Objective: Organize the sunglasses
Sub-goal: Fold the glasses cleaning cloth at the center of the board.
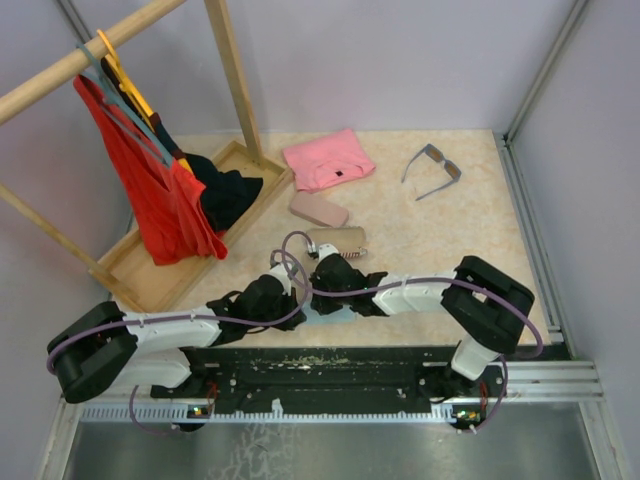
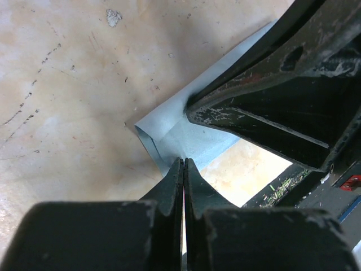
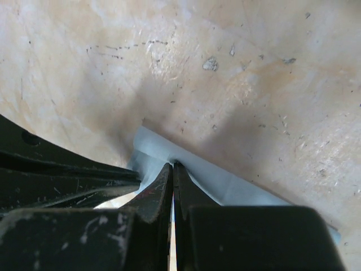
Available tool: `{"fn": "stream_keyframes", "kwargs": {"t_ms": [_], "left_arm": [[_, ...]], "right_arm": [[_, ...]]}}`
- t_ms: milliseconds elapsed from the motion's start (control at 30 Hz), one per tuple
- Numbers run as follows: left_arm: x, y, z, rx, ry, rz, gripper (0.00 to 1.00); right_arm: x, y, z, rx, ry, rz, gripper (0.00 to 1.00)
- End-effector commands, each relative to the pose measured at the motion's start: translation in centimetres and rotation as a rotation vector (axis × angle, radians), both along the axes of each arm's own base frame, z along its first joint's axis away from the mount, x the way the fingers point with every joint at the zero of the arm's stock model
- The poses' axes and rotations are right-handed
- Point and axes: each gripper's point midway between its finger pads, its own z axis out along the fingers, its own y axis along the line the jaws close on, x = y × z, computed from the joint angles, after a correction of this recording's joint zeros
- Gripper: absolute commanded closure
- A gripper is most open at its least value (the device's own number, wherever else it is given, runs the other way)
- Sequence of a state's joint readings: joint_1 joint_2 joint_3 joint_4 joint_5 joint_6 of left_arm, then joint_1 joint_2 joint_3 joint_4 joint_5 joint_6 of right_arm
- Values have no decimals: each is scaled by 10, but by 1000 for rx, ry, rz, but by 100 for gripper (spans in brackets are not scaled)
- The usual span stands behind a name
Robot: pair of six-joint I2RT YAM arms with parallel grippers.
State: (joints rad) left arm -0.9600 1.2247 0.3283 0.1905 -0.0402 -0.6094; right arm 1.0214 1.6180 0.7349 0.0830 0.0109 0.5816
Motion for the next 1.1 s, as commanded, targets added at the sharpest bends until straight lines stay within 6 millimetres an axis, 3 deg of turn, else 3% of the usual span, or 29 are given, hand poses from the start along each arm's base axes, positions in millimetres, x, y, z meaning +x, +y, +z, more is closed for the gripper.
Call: {"fn": "stream_keyframes", "kwargs": {"t_ms": [0, 467, 600, 700, 867, 1067], "left_arm": [[-1, 2, 0, 13, 0, 3, 100], [-1, 6, 2, 16, -8, 12, 100], [1, 5, 8, 10, -14, 13, 100], [6, 2, 25, -15, -47, 16, 100], [17, -1, 54, -47, -107, 46, 88], [34, 9, 61, -28, -148, 131, 63]], "right_arm": [[16, 16, 15, 21, -53, -30, 100], [37, 9, 28, -22, -118, -127, 100], [36, 7, 44, 31, -152, -125, 99], [32, 0, 64, 90, -198, -114, 92], [32, -31, 87, 87, -266, -178, 78], [28, -78, 74, -14, -240, -274, 70]]}}
